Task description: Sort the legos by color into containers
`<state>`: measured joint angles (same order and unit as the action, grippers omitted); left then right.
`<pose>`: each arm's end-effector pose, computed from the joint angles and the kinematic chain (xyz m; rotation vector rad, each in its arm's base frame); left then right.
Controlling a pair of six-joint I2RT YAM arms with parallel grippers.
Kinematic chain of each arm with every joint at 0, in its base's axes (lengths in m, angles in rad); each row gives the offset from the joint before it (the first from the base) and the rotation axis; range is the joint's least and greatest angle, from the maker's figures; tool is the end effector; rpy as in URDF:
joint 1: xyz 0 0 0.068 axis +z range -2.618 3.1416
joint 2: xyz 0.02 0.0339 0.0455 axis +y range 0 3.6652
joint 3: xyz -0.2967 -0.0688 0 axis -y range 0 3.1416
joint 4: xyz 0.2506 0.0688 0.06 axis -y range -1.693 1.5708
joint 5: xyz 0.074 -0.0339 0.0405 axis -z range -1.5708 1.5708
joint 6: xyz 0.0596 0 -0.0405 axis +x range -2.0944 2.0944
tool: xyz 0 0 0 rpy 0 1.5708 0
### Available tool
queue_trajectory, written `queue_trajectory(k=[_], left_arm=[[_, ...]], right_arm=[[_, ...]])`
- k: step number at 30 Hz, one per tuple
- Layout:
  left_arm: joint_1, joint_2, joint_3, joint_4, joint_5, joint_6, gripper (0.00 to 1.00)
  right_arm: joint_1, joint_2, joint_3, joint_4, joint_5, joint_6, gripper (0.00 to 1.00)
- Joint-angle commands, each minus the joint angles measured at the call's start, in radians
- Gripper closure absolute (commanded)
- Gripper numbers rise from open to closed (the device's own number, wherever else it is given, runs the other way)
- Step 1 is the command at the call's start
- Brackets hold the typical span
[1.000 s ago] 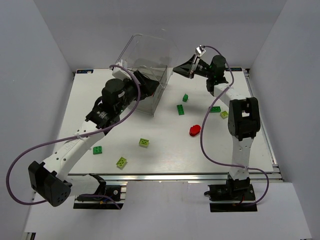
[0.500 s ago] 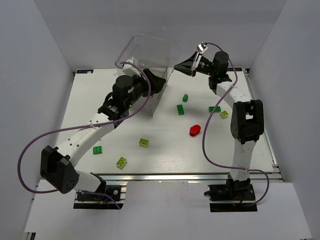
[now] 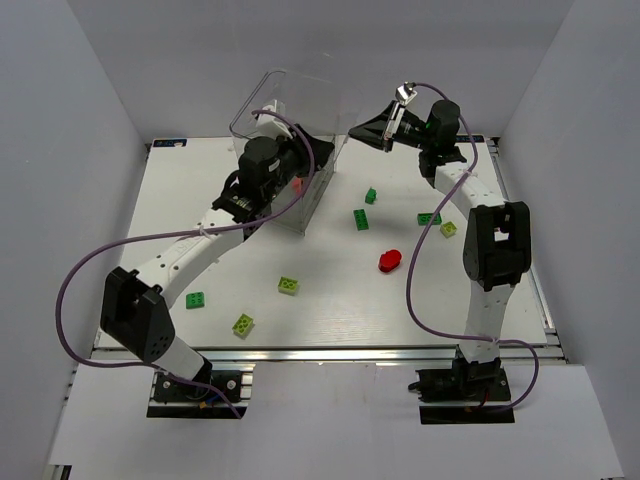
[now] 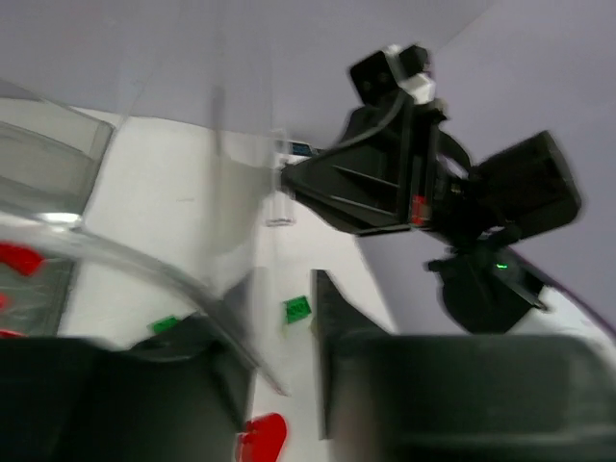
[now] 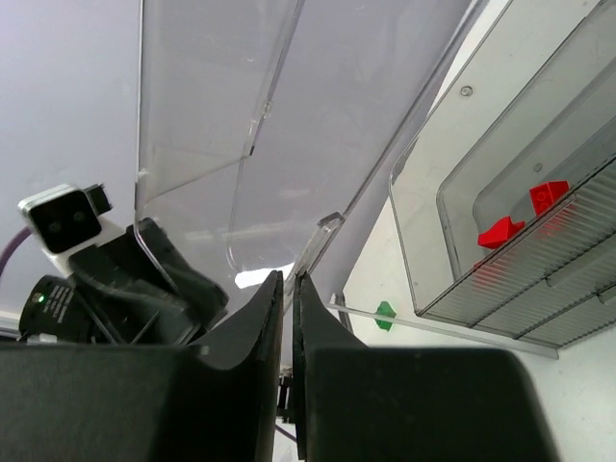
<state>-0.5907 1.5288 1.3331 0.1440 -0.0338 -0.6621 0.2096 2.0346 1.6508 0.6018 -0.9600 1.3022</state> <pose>0.3320 -0.2202 0.4132 -0.0882 1.7034 -0.9260 0.4918 0.1545 0.3641 -0.0509 1.7516 1.8133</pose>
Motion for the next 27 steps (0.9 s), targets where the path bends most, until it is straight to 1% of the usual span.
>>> queue_trajectory(k=[1, 2, 3, 4, 5, 7, 8, 10, 11, 12, 13, 14, 17, 18, 19, 21, 22, 23, 24, 25, 27], left_arm=[[0.003, -0.009, 0.043, 0.048, 0.032, -0.007, 0.69], [0.003, -0.003, 0.049, 0.046, 0.032, -0.013, 0.74], [0.003, -0.002, 0.054, 0.042, 0.032, -0.016, 0.8], [0.003, -0.002, 0.064, 0.039, 0.032, -0.016, 0.82], [0.003, 0.001, 0.069, 0.037, 0.032, -0.016, 0.86], [0.003, -0.001, 0.078, 0.032, 0.032, -0.019, 0.87], [0.003, -0.001, 0.086, 0.032, 0.028, -0.019, 0.88], [0.003, -0.006, 0.095, 0.029, 0.011, -0.016, 0.88], [0.003, -0.009, 0.101, 0.029, 0.002, -0.017, 0.88], [0.003, -0.016, 0.104, 0.028, -0.011, -0.018, 0.88], [0.012, -0.019, 0.107, 0.028, -0.034, -0.016, 0.88], [0.012, -0.027, 0.107, 0.034, -0.043, -0.016, 0.88], [0.012, -0.045, 0.116, 0.043, -0.086, -0.018, 0.87], [0.012, -0.051, 0.121, 0.046, -0.101, -0.018, 0.87], [0.012, -0.053, 0.123, 0.048, -0.107, -0.022, 0.87], [0.012, -0.059, 0.133, 0.052, -0.121, -0.03, 0.87], [0.012, -0.061, 0.138, 0.055, -0.132, -0.036, 0.87], [0.012, -0.062, 0.146, 0.055, -0.138, -0.039, 0.86], [0.012, -0.064, 0.152, 0.054, -0.144, -0.04, 0.87], [0.012, -0.064, 0.159, 0.051, -0.153, -0.041, 0.87], [0.012, -0.065, 0.185, 0.03, -0.164, -0.045, 0.87]], right_arm=[[0.01, -0.08, 0.037, 0.05, -0.022, -0.038, 0.95], [0.01, -0.079, 0.035, 0.049, -0.02, -0.043, 0.9], [0.008, -0.079, 0.033, 0.049, -0.02, -0.043, 0.88], [0.007, -0.079, 0.032, 0.05, -0.02, -0.043, 0.85], [0.008, -0.077, 0.032, 0.049, -0.022, -0.046, 0.76], [0.008, -0.077, 0.03, 0.049, -0.02, -0.05, 0.63], [0.004, -0.079, 0.03, 0.047, -0.023, -0.052, 0.49], [0.001, -0.082, 0.023, 0.055, -0.032, -0.06, 0.35], [-0.001, -0.086, 0.017, 0.061, -0.04, -0.064, 0.23], [-0.001, -0.094, 0.0, 0.064, -0.054, -0.078, 0.2], [-0.013, -0.099, -0.011, 0.081, -0.066, -0.084, 0.13], [-0.016, -0.1, -0.02, 0.093, -0.081, -0.092, 0.11], [-0.039, -0.123, -0.089, 0.099, -0.182, -0.177, 0.11], [-0.045, -0.132, -0.1, 0.084, -0.207, -0.301, 0.12], [-0.049, -0.154, -0.105, -0.047, -0.23, -0.404, 0.14], [-0.049, -0.187, -0.083, -0.301, -0.243, -0.699, 0.14], [-0.047, -0.221, -0.066, -0.585, -0.224, -1.055, 0.14], [-0.042, -0.234, -0.05, -0.723, -0.179, -1.225, 0.13], [-0.036, -0.253, -0.036, -0.819, -0.165, -1.379, 0.12], [-0.035, -0.263, -0.042, -0.941, -0.149, -1.599, 0.11], [-0.039, -0.269, -0.051, -1.077, -0.108, -1.797, 0.11]])
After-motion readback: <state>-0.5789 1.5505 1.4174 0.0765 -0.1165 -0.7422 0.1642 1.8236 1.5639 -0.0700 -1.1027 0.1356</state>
